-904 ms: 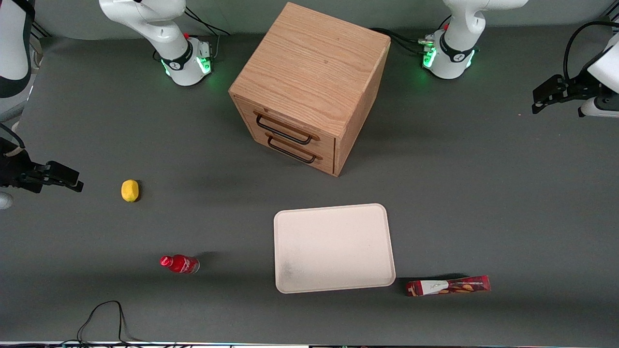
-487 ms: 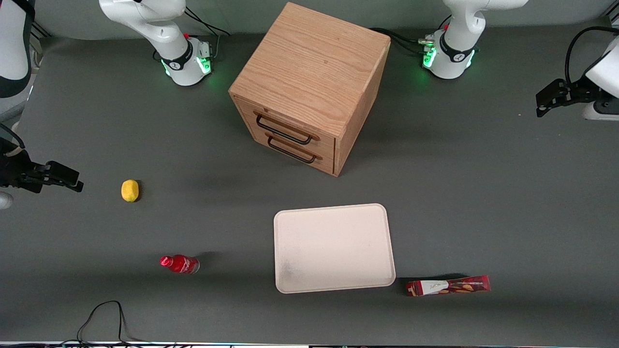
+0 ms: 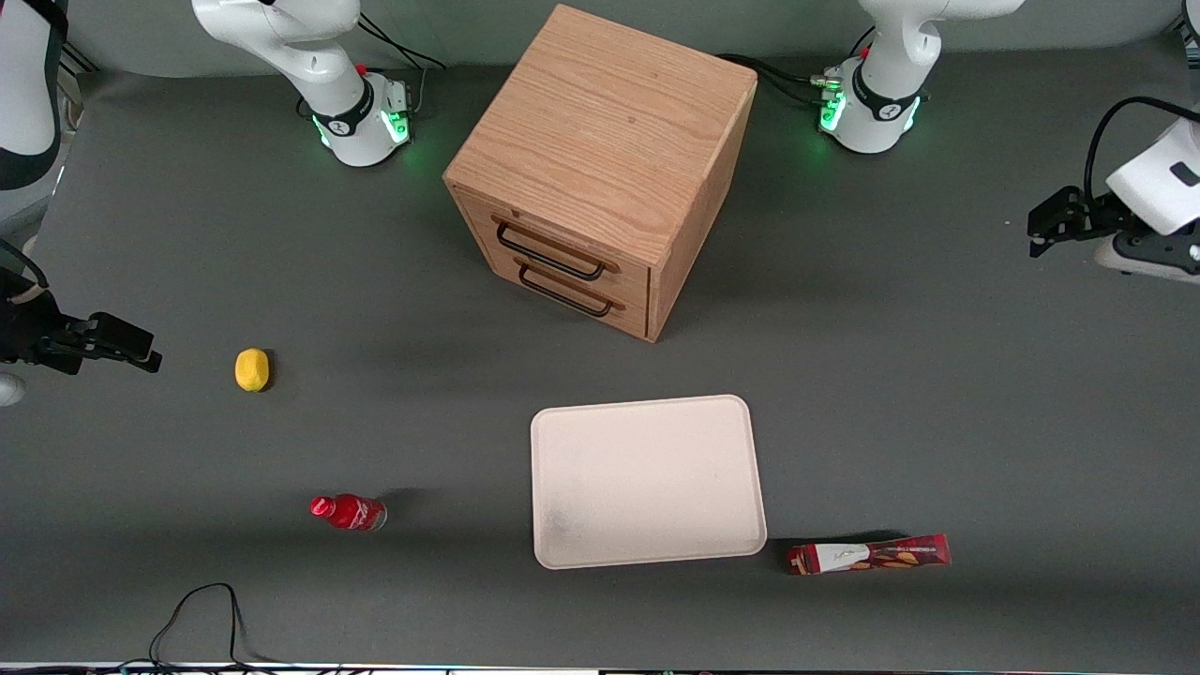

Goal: Place red cookie box on tray
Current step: 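Move the left gripper down over the red-and-white cookie box, then lower the left gripper onto the box end and close it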

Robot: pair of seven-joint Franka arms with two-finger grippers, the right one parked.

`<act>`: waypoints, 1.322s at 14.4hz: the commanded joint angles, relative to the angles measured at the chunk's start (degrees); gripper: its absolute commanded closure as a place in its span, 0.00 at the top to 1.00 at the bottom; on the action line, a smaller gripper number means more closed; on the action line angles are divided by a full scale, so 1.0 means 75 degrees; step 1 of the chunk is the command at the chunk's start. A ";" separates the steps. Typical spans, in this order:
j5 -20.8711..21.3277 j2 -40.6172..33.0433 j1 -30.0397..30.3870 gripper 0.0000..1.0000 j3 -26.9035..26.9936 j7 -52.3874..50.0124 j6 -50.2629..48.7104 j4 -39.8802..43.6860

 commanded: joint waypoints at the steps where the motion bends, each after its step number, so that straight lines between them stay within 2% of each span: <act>1: -0.0012 0.1394 -0.0211 0.99 0.0027 0.1342 -0.0224 0.1636; 10: 0.0023 0.4980 -0.0797 0.96 0.0027 0.6382 -0.0095 0.5352; 14: -0.0047 0.5780 -0.0891 0.96 0.0027 0.7358 0.0851 0.5520; 19: -0.0047 0.6717 -0.0997 0.96 0.0027 0.7383 0.2408 0.5496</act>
